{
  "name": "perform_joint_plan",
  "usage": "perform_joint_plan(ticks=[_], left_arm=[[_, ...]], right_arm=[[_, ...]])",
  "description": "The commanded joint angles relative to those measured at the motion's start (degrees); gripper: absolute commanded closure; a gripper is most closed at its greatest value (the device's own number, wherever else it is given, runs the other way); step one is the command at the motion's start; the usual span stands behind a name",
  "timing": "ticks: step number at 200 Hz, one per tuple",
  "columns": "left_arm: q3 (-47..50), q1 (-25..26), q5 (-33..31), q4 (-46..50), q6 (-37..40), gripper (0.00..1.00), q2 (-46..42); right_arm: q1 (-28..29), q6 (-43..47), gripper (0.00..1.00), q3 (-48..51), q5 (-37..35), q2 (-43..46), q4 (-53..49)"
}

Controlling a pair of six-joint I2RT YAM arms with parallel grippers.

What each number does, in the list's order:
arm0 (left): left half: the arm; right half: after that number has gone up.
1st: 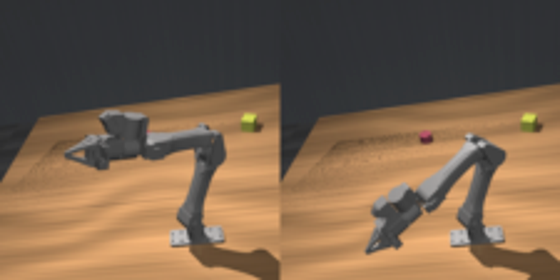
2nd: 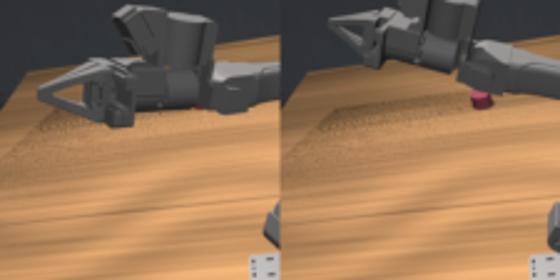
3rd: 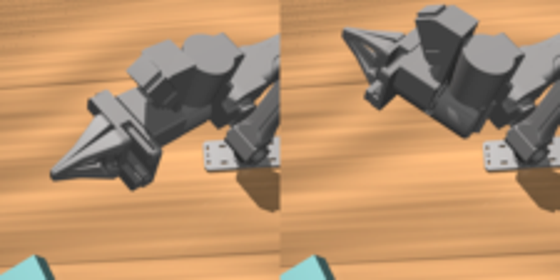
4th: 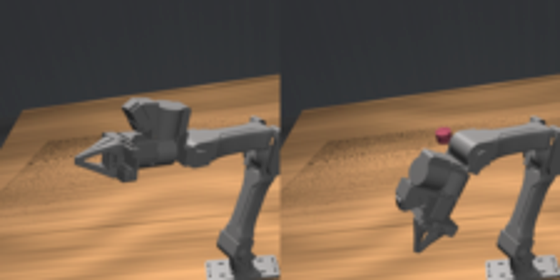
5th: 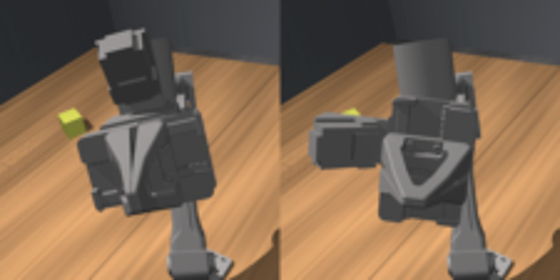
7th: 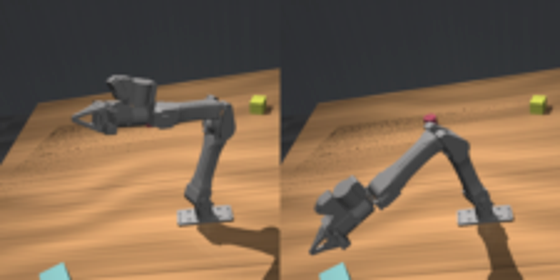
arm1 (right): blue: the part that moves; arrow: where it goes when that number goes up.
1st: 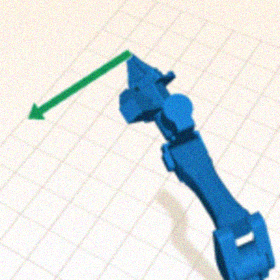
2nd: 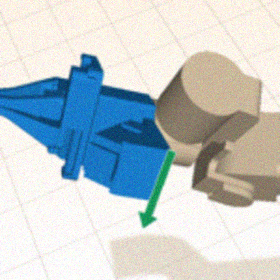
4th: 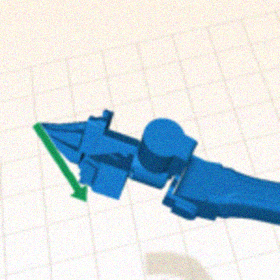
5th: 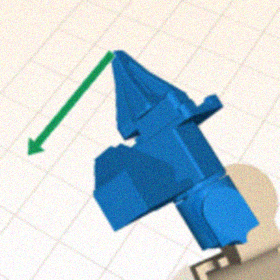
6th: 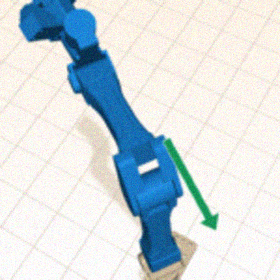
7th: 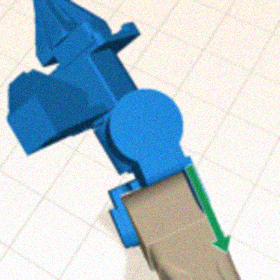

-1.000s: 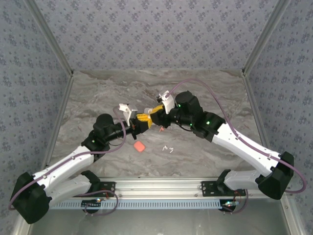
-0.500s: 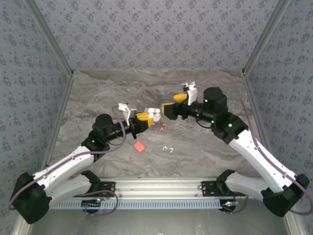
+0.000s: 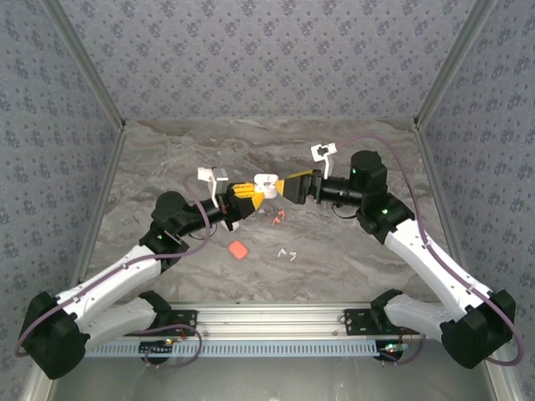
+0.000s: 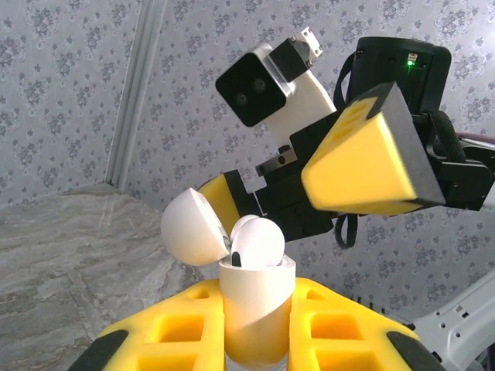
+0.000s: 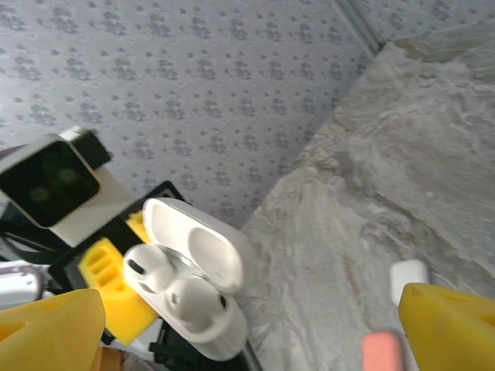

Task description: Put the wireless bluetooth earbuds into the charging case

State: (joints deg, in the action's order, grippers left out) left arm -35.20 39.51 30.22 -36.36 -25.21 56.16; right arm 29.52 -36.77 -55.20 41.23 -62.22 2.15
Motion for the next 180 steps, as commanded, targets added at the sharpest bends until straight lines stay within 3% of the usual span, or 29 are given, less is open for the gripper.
perform_joint_plan(ticks=[1, 66, 129, 180], left_arm=[[-2.0, 0.4, 1.4, -3.7, -1.2, 1.00, 0.1], [-1.9, 0.4, 0.8, -3.3, -0.9, 1.00, 0.1], [-1.7, 0.4, 0.1, -1.4, -0.2, 1.00, 0.4], [-2.0, 0.4, -0.1, -0.4, 0.2, 1.00, 1.0]], right_arm=[[0.8, -3.7, 0.00, -1.1, 3.9, -1.2, 5.9], [3.7, -3.0, 0.01, -5.6, 5.3, -4.3, 4.3], [5.2, 0.3, 0.16, -7.6, 5.0, -2.8, 0.9], [5.5, 4.8, 0.20, -7.7, 3.8, -0.8, -2.8]])
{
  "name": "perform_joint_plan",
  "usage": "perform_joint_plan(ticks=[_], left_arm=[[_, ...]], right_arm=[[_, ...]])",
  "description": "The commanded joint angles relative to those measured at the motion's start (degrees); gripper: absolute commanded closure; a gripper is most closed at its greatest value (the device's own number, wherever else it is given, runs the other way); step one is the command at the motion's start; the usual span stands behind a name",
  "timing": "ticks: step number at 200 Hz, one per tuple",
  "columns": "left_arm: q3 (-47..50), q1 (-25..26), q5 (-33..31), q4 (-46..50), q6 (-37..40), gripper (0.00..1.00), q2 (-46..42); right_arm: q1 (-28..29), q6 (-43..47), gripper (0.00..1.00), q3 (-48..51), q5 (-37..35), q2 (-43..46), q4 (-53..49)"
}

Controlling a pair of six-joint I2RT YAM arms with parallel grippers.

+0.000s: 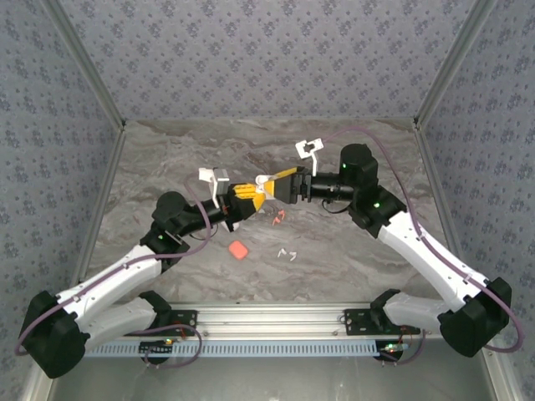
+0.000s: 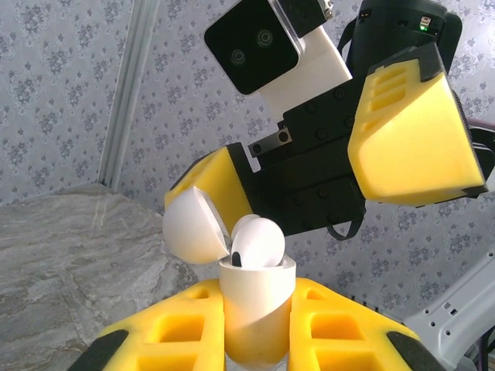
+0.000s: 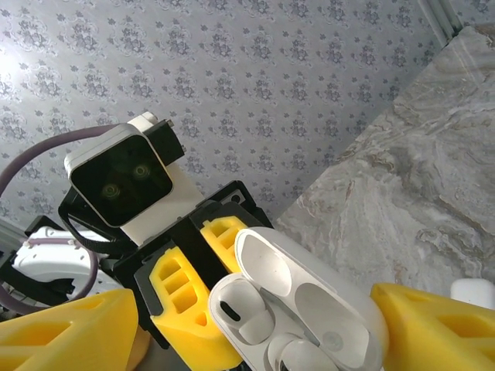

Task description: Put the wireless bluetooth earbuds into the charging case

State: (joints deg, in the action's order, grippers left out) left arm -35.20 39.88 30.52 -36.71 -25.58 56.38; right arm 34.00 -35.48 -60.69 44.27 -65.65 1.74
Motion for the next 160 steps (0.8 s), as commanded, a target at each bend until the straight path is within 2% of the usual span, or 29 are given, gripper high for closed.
perform_joint_plan(ticks=[1, 72, 96, 123, 160], left_arm=[[-2.0, 0.0, -0.4, -0.1, 0.6, 1.00, 0.7], [-2.2, 0.0, -0.6, 0.1, 0.8, 1.00, 1.8], [-2.3, 0.0, -0.8, 0.3, 0.9, 1.00, 1.7], [-2.2, 0.0, -2.4, 2.2, 1.7, 1.00, 1.3], [-2.0, -0.1, -8.1, 9.1, 5.0, 1.00, 0.7]], right_arm=[[1.0, 3.6, 0.21, -2.2, 0.7, 2.7, -2.5], [1.0, 6.1, 0.21, -2.1, -1.4, 3.4, -6.2], [0.8, 7.5, 0.20, -2.7, -4.2, 3.7, -8.7], [0.3, 10.8, 0.17, -4.4, -11.6, 4.6, -15.3], [-1.2, 12.3, 0.09, -3.6, -28.5, 8.0, -22.6]])
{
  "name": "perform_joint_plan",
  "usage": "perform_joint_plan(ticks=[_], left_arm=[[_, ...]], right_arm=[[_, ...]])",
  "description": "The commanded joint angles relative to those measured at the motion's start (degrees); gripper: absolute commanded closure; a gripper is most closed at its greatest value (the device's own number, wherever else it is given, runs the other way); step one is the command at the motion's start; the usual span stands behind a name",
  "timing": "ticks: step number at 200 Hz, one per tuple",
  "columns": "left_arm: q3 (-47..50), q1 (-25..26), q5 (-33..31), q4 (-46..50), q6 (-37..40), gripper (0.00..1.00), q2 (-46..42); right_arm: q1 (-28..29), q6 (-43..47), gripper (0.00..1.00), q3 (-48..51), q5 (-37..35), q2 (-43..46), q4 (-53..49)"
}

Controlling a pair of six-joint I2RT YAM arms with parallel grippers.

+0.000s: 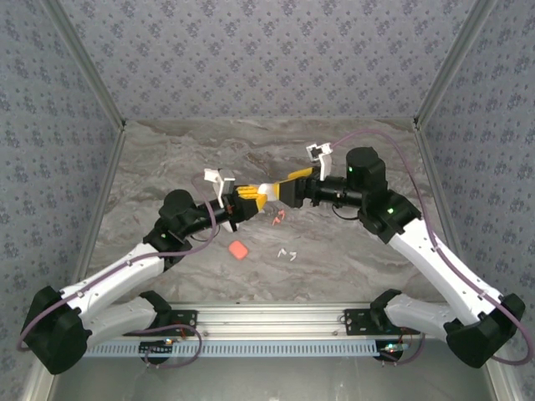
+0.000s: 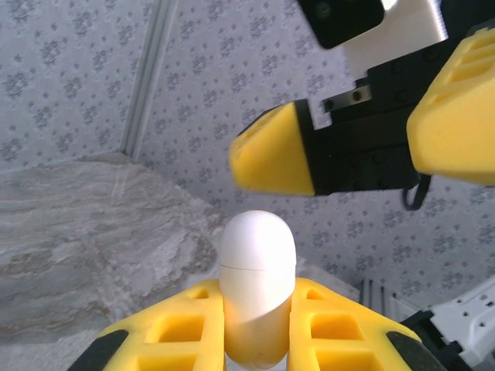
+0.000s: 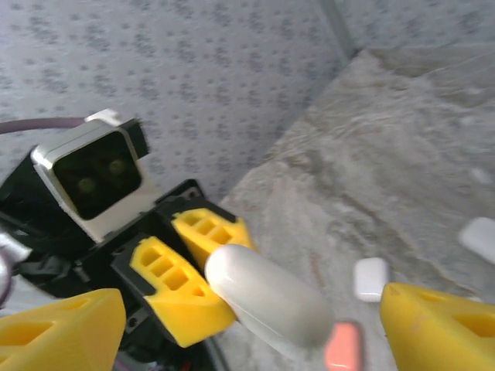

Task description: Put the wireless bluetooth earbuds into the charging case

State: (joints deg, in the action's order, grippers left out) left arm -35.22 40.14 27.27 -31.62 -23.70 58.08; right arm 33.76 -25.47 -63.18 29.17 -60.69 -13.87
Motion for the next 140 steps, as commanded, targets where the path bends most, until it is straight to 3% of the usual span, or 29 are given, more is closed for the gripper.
perform_joint_plan(ticks=[1, 19, 35, 84, 140], left_arm=[[-1.9, -0.4, -5.1, 4.3, 3.2, 1.00, -1.0], [-1.0, -2.3, -7.2, 6.1, 2.7, 1.00, -0.4], [-0.3, -5.8, -6.1, 6.7, 0.3, 1.00, 1.1], [-1.3, -15.6, -4.3, 13.7, -0.8, 1.00, 8.5], [-6.4, -25.9, -0.5, 16.4, -2.9, 1.00, 25.8]], right_arm=[[-1.1, 2.3, 0.09, -1.1, -13.9, 3.1, -7.3], [-2.1, 1.6, 0.07, -0.7, -22.9, 3.5, -13.5], [-3.5, 0.6, 0.07, 0.0, -26.5, 3.3, -18.1], [-5.9, -1.0, 0.06, 5.2, -25.1, 3.9, -18.6], [-6.8, -0.7, 0.04, 5.7, -24.0, 2.9, -18.9]])
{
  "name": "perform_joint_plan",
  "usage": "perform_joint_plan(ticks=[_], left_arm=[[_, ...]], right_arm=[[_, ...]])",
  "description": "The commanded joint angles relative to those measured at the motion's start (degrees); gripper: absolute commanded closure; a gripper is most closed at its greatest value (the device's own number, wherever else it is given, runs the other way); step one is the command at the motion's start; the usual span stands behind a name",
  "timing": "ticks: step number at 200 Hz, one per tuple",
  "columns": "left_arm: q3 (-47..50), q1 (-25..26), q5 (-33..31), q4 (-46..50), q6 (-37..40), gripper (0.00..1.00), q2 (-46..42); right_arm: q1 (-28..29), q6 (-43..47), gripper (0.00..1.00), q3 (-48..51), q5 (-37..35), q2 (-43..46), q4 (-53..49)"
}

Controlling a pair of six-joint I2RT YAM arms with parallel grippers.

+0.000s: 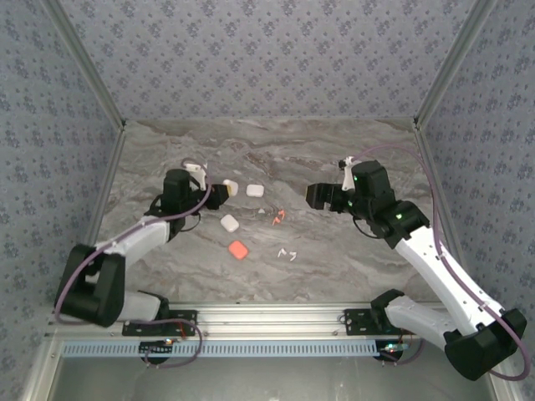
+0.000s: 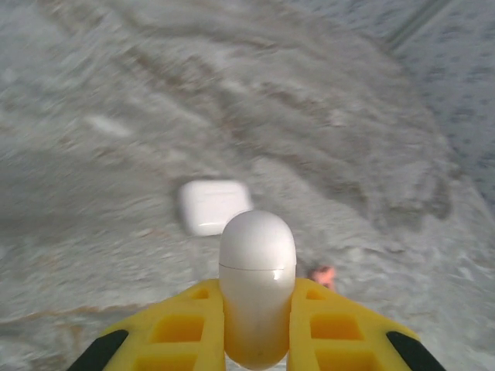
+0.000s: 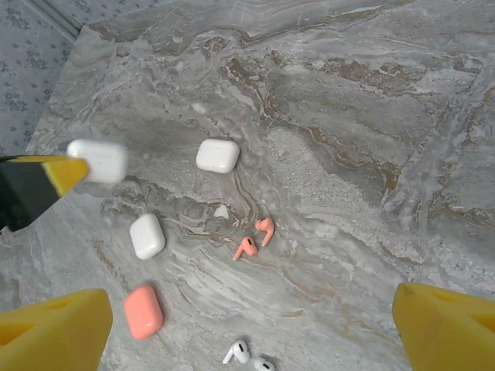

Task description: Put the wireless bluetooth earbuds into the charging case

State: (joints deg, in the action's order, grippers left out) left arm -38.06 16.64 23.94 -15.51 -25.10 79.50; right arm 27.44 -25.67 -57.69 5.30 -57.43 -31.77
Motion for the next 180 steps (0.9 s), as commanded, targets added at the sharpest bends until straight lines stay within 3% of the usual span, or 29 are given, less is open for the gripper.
perform_joint_plan(ticks=[1, 62, 126, 137, 180], left_arm=[[-3.6, -2.5, 2.9, 0.2, -1.5, 1.00, 4.7], [-9.8, -3.9, 7.5, -3.1, -4.1, 1.00, 18.6], [-12.2, -3.9, 7.6, -6.4, -6.6, 0.99, 25.0], [-12.5, -3.9, 7.4, -6.5, -6.7, 0.95, 25.6], [-13.3, -3.9, 5.6, -5.1, -6.1, 0.65, 26.3]], right_arm=[[-0.5, -0.5, 0.04, 0.3, -0.1, -0.4, -1.0], [-0.5, -0.9, 0.00, 0.6, 2.1, -2.4, -0.7], [-0.5, -1.4, 0.00, 1.2, 3.0, -3.1, -0.4], [-0.5, -1.4, 0.00, 1.4, 3.1, -3.1, -0.5], [-0.5, -1.2, 0.00, 1.3, 3.7, -3.0, -0.6]])
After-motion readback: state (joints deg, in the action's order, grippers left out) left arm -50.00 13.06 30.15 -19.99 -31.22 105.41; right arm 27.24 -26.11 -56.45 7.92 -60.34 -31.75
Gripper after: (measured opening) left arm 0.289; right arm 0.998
